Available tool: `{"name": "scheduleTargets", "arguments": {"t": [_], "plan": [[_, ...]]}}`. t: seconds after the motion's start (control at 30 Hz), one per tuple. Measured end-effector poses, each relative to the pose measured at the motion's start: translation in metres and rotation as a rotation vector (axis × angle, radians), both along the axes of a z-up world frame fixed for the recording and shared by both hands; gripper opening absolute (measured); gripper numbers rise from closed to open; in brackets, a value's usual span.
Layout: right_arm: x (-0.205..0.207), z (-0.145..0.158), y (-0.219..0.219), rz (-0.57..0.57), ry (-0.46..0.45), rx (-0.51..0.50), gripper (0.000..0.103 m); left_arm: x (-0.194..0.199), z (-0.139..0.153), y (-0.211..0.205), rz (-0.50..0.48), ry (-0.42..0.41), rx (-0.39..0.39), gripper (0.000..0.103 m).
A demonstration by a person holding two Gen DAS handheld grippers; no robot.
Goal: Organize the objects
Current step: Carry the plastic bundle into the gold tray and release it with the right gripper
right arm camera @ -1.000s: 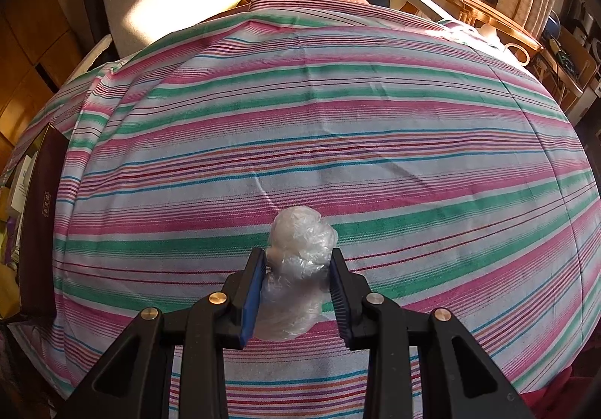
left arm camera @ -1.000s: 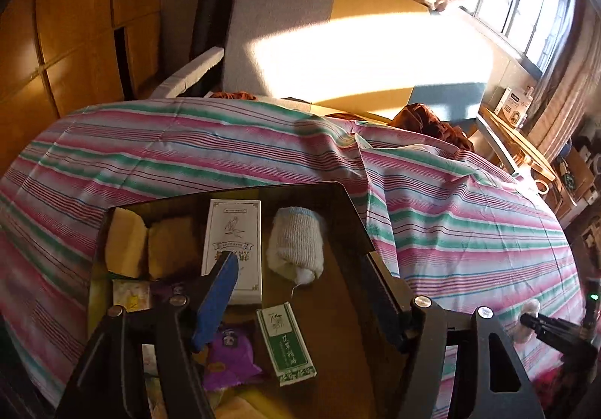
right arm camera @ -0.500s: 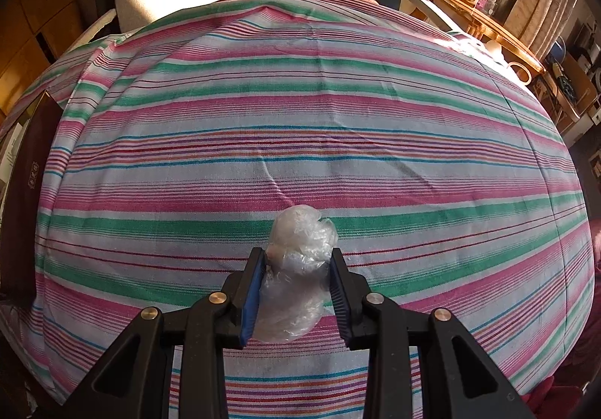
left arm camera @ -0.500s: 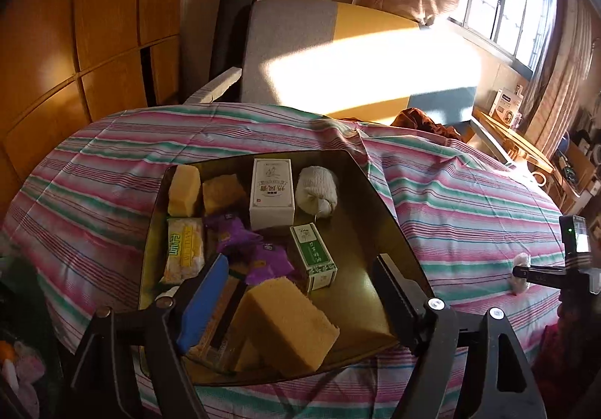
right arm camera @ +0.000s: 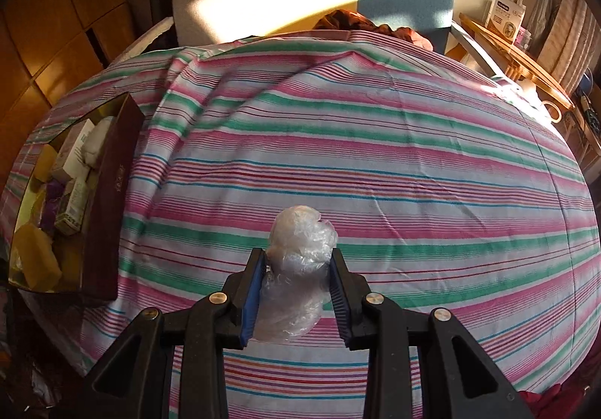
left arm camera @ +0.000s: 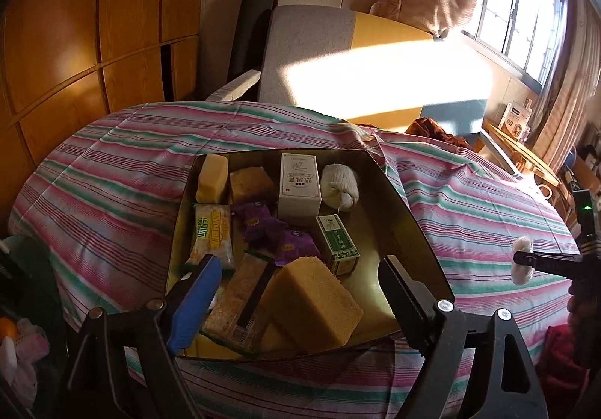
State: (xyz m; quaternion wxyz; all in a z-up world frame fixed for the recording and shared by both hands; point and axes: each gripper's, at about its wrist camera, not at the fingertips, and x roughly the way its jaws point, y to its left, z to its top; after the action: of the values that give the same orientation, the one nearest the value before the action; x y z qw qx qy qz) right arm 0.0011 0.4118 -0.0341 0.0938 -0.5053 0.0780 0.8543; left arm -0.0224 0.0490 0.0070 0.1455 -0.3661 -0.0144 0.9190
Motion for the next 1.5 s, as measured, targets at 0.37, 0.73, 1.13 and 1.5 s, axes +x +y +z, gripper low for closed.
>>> {"name": "scheduleTargets", "arguments": {"t": [0.37,0.73,1.13,1.5], "plan": [[-0.06,0.033,-0.144,0.312,0.065,-0.055,0.033,-0.002,-0.004,-0.023,0.063,-0.001,0.008,0.094],[-0.13,-0.008,-0.21,0.418,-0.063,0.05,0.034,0.001,-0.006,-0.064,0.159,0.013,0.027,0.103],[-0.138,-0.024,-0.215,0.406,-0.057,0.069,0.043,-0.004,-0.016,-0.056,0.187,-0.004,-0.031,0.103],[-0.089,-0.002,-0.219,0.328,0.105,0.072,0.044,0.003,-0.007,-0.049,0.238,0.025,-0.064,0.103]]}}
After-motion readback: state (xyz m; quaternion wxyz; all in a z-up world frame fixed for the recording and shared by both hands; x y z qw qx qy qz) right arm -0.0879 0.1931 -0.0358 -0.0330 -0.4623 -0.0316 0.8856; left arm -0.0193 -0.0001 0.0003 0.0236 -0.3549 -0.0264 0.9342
